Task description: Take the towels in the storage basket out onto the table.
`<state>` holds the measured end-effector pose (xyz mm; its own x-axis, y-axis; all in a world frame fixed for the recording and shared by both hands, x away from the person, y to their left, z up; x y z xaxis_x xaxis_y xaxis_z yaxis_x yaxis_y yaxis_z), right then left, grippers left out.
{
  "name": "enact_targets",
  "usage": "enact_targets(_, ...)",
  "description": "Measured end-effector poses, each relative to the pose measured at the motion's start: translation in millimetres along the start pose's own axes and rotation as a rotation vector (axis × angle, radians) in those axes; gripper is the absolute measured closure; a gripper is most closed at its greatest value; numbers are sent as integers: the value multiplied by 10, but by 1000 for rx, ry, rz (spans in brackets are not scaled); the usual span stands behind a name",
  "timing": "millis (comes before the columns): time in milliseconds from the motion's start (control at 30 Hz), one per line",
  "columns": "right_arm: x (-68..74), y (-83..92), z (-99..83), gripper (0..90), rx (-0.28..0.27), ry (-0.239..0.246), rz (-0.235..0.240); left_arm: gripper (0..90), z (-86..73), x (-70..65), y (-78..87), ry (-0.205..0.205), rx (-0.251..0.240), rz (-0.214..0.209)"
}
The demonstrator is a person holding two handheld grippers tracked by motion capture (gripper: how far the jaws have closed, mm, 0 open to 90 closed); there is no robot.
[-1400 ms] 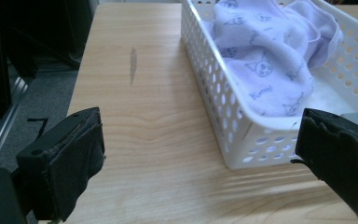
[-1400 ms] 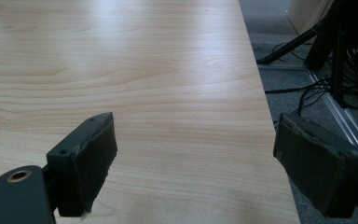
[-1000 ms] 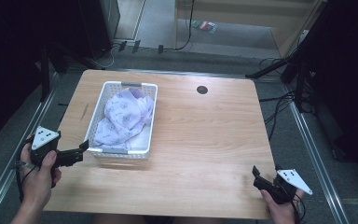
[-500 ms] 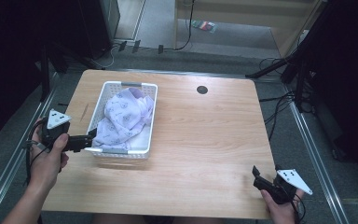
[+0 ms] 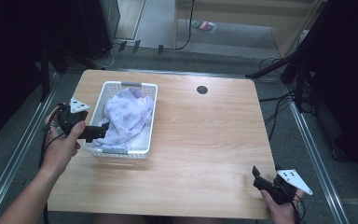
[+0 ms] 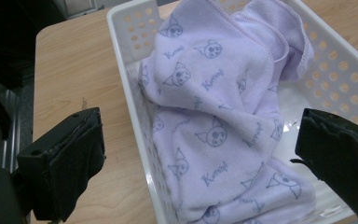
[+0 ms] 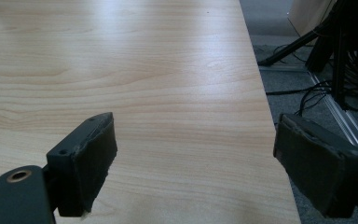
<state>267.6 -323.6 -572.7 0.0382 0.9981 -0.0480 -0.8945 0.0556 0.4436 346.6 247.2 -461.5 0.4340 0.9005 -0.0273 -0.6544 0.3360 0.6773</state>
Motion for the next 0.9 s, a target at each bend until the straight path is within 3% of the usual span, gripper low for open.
enact_targets(300, 0, 1, 0, 136, -2, 2, 1, 22, 143, -34, -163, -11, 51, -10)
enact_targets(633, 1, 0, 0, 135, -1, 2, 0, 22, 334, -32, -397, -40, 119, 9)
enact_targets(900, 0, 4, 0, 135, -3, 0, 0, 22, 432, 70, -686, 4, 160, -10)
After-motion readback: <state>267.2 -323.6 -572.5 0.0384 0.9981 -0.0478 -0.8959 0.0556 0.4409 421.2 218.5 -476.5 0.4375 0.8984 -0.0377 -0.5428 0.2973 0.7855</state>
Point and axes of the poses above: each handheld gripper's, and its own axes: y roughly backward along the jaws, z roughly out of its top, x roughly to its left, the point moved 6 cm from there along -y, roughly forward along the jaws, and after that the axes turned 11 degrees about -z, right-handed, at the moved point
